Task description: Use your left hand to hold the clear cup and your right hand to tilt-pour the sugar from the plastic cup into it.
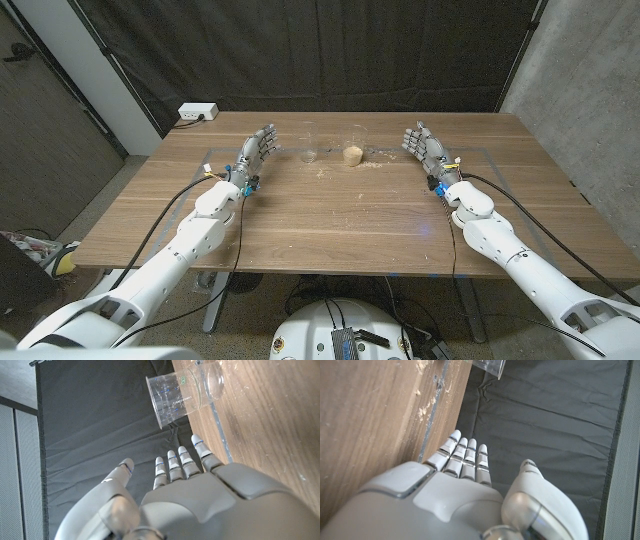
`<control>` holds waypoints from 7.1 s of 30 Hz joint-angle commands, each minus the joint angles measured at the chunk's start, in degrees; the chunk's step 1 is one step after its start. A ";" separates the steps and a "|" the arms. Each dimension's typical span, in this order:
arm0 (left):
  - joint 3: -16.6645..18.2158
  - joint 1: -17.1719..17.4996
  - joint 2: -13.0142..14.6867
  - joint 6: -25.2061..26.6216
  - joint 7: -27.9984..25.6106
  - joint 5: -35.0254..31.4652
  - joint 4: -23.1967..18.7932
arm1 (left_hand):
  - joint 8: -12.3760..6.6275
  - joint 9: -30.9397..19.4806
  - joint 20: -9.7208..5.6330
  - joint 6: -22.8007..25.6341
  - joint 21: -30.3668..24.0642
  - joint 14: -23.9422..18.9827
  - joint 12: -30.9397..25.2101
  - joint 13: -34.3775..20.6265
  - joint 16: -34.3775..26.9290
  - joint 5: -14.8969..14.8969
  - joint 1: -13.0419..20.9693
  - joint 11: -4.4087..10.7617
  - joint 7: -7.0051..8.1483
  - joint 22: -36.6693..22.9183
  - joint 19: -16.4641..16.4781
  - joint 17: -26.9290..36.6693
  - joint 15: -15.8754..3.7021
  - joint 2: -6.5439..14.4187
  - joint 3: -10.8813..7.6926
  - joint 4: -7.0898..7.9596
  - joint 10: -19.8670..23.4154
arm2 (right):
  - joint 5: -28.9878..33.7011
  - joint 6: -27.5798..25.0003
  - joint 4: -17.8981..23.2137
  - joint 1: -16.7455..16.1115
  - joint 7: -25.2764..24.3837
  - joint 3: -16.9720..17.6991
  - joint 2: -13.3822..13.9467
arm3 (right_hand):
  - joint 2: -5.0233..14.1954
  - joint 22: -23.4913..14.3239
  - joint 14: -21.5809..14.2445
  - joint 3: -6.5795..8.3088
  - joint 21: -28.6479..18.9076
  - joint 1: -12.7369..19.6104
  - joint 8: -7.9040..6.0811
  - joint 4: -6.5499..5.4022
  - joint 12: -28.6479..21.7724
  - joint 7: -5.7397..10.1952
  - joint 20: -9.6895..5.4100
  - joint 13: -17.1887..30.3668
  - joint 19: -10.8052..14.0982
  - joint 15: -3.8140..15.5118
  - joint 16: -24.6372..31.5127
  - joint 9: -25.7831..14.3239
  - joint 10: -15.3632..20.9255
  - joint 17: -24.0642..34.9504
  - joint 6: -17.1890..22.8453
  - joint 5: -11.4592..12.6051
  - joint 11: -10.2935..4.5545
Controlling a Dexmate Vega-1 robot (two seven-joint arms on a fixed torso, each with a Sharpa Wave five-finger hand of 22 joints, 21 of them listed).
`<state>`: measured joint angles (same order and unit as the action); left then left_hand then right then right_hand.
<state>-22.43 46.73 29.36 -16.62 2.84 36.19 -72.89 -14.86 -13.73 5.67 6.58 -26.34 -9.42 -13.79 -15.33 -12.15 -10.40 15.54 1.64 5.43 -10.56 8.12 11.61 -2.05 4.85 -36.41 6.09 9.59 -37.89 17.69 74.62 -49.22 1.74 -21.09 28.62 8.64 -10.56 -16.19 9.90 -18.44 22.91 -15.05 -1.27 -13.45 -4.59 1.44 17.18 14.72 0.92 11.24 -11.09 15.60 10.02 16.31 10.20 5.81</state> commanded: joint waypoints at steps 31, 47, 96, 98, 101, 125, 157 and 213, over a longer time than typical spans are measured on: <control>-2.79 -0.46 3.98 -5.95 1.96 -2.22 2.17 | -0.08 -0.28 0.59 0.77 -0.08 -1.54 -0.59 -0.27 -0.46 -0.20 0.51 0.62 0.34 -0.42 0.77 0.05 -1.10 -0.54 -0.13 -0.32 1.44 | 25.14 12.73 -5.22 -0.15 -6.87 -5.01 3.84 | -10.16 -0.07 7.04 -3.52 3.57 0.60 4.46 4.41 2.13 -0.15 2.07 -2.50 -2.67 0.47 -1.43 -0.08 -6.96 0.19 -8.06 0.62 -0.59; -4.37 -0.87 5.19 -5.05 0.50 -3.12 0.19 | -0.12 -0.30 0.58 1.14 -0.02 -1.75 -0.68 -0.31 -0.43 -0.21 0.54 0.70 0.39 -0.48 0.92 0.02 -1.21 -0.51 -0.10 -0.37 1.77 | 35.75 -4.13 4.01 0.37 -9.64 -7.08 9.08 | -11.18 -0.14 11.99 -3.63 5.56 2.11 4.78 5.96 2.27 0.27 3.15 -2.80 -5.41 0.33 -1.56 -0.42 -11.52 0.26 -13.08 1.42 -1.53; -8.62 -1.52 8.49 -13.90 -8.65 -11.63 4.73 | 0.93 -0.27 0.06 -0.72 0.78 -1.84 -0.76 -0.78 -0.05 -0.13 1.97 2.63 2.48 -0.61 0.42 -0.17 -3.43 -4.51 1.07 -3.26 2.34 | 48.69 -22.57 9.11 2.35 -21.00 -13.38 3.76 | -13.22 -0.04 21.60 -5.09 7.80 2.36 4.11 7.34 1.74 -0.93 8.41 -1.97 -12.71 -3.48 -1.23 -0.92 -21.91 0.45 -22.95 2.06 -0.12; -8.75 -1.59 8.54 -14.08 -8.86 -11.83 4.77 | 0.92 -0.27 0.08 -0.70 0.81 -1.87 -0.75 -0.81 -0.06 -0.12 1.98 2.85 2.49 -0.61 0.39 -0.15 -3.45 -4.52 1.07 -3.29 2.31 | 49.25 -23.07 8.94 2.67 -20.94 -13.67 3.54 | -13.06 -0.04 21.95 -5.01 7.91 2.57 4.12 7.40 1.75 -0.99 8.50 -1.94 -13.18 -3.64 -1.25 -0.93 -22.24 0.45 -23.21 2.10 -0.09; -8.90 -1.70 8.55 -14.45 -8.79 -11.77 4.96 | 0.92 -0.28 0.09 -0.70 0.82 -1.83 -0.76 -0.84 -0.05 -0.12 1.99 2.60 2.49 -0.62 0.40 -0.13 -3.52 -4.53 1.08 -3.30 2.35 | 49.47 -23.51 8.57 3.15 -20.68 -13.87 3.02 | -12.87 -0.02 22.26 -4.90 7.98 2.80 4.07 7.48 1.71 -1.03 8.83 -1.92 -13.64 -3.73 -1.23 -0.95 -22.53 0.44 -23.42 2.12 0.01; -9.60 -2.75 7.71 -18.01 -7.19 -10.99 9.18 | 0.79 -0.30 0.09 -0.31 0.96 -1.79 -0.90 -1.14 -0.08 -0.07 1.95 2.47 2.61 -0.69 0.51 0.04 -3.53 -4.70 1.22 -3.43 2.72 | 47.47 -20.68 1.48 6.67 -22.10 -15.37 -3.85 | -12.30 0.03 23.16 -4.60 8.04 3.65 3.74 7.78 1.22 -1.08 8.64 -1.78 -15.39 -3.94 -0.99 -1.01 -23.06 0.43 -23.87 2.02 0.10; -8.57 -2.66 7.36 -20.43 -4.93 -8.87 13.46 | 0.80 -0.29 0.18 -0.14 1.20 -1.74 -0.88 -1.46 -0.08 -0.12 2.15 2.39 2.51 -0.76 0.36 0.13 -3.57 -4.59 1.15 -3.65 2.75 | 45.01 -20.47 -9.83 15.28 -20.96 -19.72 -12.54 | -11.96 0.10 23.22 -4.60 7.54 4.11 2.65 7.94 0.49 -1.27 9.67 -1.55 -15.89 -4.77 -0.50 -1.09 -23.41 0.43 -22.14 1.63 0.53; -8.14 -4.33 4.93 -20.05 -3.96 -10.17 16.13 | 0.87 -0.33 0.12 -0.04 1.44 -1.80 -0.96 -1.91 -0.29 -0.19 2.45 2.59 2.62 -0.91 0.24 0.49 -2.95 -4.47 1.07 -4.03 3.20 | 31.23 19.15 -52.82 24.06 -35.26 -24.05 -27.32 | -3.17 -7.33 1.97 0.75 -2.03 20.66 -7.96 10.34 -25.65 8.64 -1.07 25.98 0.50 8.55 23.92 -12.79 -14.10 28.25 -14.91 -0.03 -8.10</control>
<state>-30.42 42.12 34.25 -37.64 0.23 26.92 -55.56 -13.97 -14.00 5.84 6.24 -24.99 -10.95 -14.40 -17.05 -12.14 -10.40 17.48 3.78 7.76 -11.33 8.47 11.88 -2.34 0.47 -35.10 2.44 12.36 -5.31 31.62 22.65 -25.27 -32.95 -44.28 0.43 5.61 -17.55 -13.70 11.00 -20.11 42.66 -22.49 9.18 -38.45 3.62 0.59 42.38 14.72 2.19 34.58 -23.41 1.35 37.30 1.33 9.96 -1.67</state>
